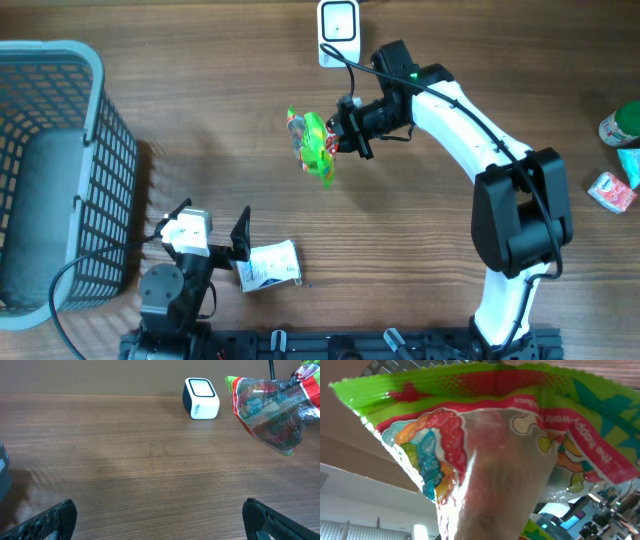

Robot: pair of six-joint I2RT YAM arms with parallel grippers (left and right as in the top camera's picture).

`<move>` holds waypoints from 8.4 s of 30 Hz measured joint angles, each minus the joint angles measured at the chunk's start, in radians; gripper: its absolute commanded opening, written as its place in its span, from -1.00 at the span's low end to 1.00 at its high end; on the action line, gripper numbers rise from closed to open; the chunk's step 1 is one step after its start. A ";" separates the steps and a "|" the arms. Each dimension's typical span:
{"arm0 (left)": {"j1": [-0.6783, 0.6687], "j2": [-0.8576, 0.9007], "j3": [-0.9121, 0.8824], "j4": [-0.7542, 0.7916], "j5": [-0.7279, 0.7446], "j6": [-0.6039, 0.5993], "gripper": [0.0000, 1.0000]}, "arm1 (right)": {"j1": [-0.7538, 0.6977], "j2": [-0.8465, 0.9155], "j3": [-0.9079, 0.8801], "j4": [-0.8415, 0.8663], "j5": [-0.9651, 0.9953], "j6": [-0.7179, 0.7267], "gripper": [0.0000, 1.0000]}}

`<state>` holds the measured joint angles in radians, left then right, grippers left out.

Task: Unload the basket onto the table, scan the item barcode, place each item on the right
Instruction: 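Lift the candy bag with the right gripper toward the scanner, then hold the candy bag up in front of the white scanner, then swing the right gripper right and drop the candy bag at the edge, then reach the right gripper to the white Hansaplast pack near the left arm and grasp it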

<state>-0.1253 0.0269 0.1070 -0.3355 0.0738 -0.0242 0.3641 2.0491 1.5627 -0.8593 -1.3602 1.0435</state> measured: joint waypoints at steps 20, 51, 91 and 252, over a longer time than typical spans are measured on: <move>0.000 0.000 0.000 0.000 0.000 0.000 1.00 | 0.057 -0.011 -0.005 0.335 -0.050 0.911 -0.91; 0.000 0.000 0.000 0.000 0.000 0.000 1.00 | -0.113 0.099 -0.005 -0.600 0.153 0.999 -0.91; 0.000 0.000 0.000 0.000 0.000 0.000 1.00 | -0.066 0.373 0.345 0.909 0.898 0.436 -0.90; 0.000 0.000 -0.001 0.000 0.000 0.000 1.00 | 0.356 -0.024 -0.225 0.152 1.263 -1.279 1.00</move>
<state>-0.1253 0.0269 0.1062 -0.3355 0.0738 -0.0242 0.7197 2.0251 1.3373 -0.7071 -0.0971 -0.2359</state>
